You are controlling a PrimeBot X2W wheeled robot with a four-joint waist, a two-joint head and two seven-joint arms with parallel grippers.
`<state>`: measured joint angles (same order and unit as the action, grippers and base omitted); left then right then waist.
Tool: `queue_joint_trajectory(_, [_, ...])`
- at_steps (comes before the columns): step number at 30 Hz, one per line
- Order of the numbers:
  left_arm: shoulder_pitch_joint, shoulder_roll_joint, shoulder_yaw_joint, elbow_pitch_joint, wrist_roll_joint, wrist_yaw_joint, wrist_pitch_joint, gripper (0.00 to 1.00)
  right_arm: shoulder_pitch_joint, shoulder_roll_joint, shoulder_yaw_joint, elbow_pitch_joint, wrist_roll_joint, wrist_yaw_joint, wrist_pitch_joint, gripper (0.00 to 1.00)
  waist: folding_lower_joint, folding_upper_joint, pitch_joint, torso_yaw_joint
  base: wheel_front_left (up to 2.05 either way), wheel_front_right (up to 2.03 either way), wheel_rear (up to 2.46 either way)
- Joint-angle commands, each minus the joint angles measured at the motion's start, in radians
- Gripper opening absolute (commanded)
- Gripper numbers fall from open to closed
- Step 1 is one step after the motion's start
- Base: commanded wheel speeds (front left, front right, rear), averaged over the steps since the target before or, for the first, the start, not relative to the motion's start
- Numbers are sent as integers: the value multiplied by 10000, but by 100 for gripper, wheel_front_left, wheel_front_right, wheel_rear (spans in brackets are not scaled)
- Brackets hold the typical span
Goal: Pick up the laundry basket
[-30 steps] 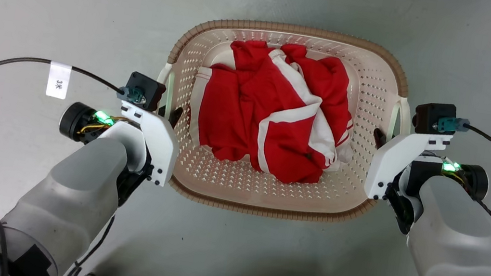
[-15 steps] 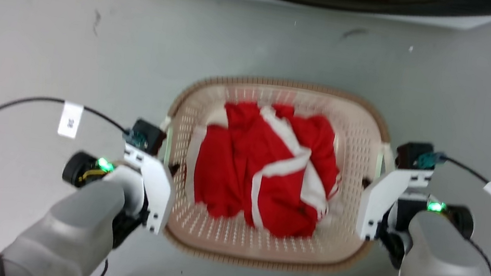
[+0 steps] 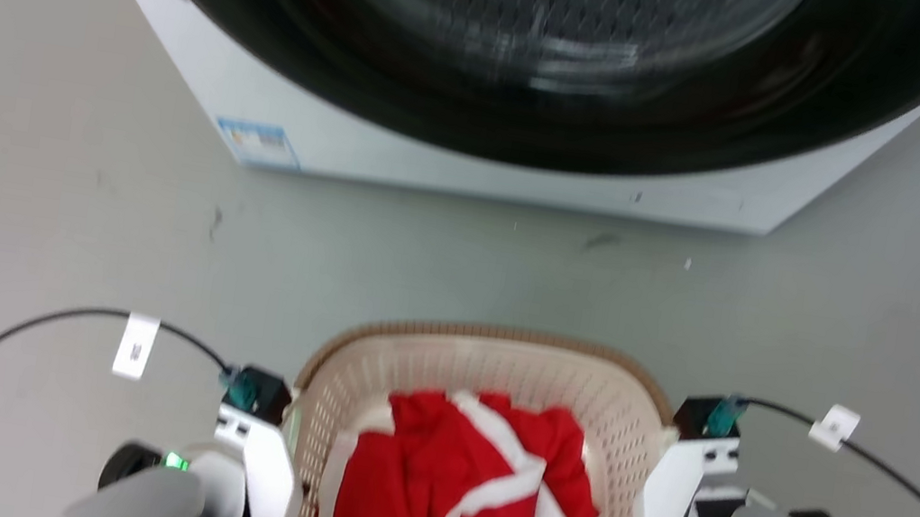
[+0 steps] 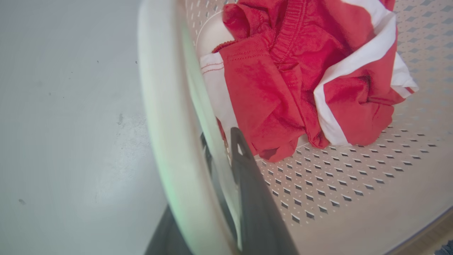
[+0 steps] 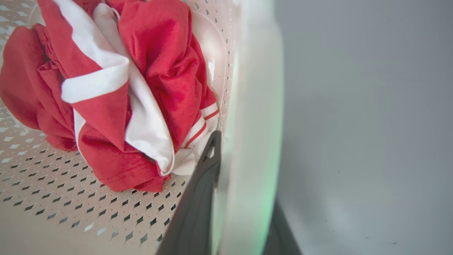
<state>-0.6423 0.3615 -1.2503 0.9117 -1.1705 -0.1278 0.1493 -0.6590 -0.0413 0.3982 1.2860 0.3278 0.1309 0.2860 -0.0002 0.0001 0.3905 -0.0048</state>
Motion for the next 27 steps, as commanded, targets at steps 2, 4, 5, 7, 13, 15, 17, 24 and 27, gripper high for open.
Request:
queue_joint_trajectory(2, [488, 251, -138, -111, -130, -43, 206, 0, 487, -163, 297, -108, 159, -3, 268, 0, 2, -1, -1502, -122, 0, 0, 0])
queue_joint_trajectory(4, [756, 335, -169, -231, -284, -43, 279, 0, 794, -160, 487, -319, 461, -2, 547, 0, 2, -1, -1993, -167, 0, 0, 0])
queue_joint_trajectory(5, [892, 372, -186, -292, -347, -44, 356, 0, 914, -160, 583, -422, 599, -2, 668, 0, 2, -1, -2185, -181, 0, 0, 0])
queue_joint_trajectory(7, [1131, 426, -219, -374, -451, -44, 470, 0, 1173, -154, 772, -547, 867, -2, 884, 0, 2, -1, -2602, -203, 0, 0, 0])
queue_joint_trajectory(13, [1876, 564, -274, -613, -638, -45, 622, 0, 1898, -148, 1203, -662, 1306, 0, 1255, 0, 2, -1, -3836, -243, 0, 0, 0])
queue_joint_trajectory(15, [1973, 611, -268, -717, -676, -45, 672, 0, 2009, -145, 1291, -668, 1425, 1, 1287, 0, 2, -1, -4064, -212, 0, 0, 0])
queue_joint_trajectory(17, [2055, 651, -271, -794, -688, -47, 651, 0, 2140, -143, 1420, -677, 1481, 1, 1346, 0, 2, -1, -4270, -178, 0, 0, 0])
queue_joint_trajectory(24, [2391, 671, -286, -874, -727, -47, 637, 0, 2437, -193, 1805, -622, 1566, 9, 1441, 0, 2, -1, -4836, -126, 0, 0, 0])
queue_joint_trajectory(27, [2509, 694, -287, -905, -738, -47, 622, 0, 2536, -200, 1939, -642, 1641, 11, 1464, 0, 2, -1, -4970, -116, 0, 0, 0])
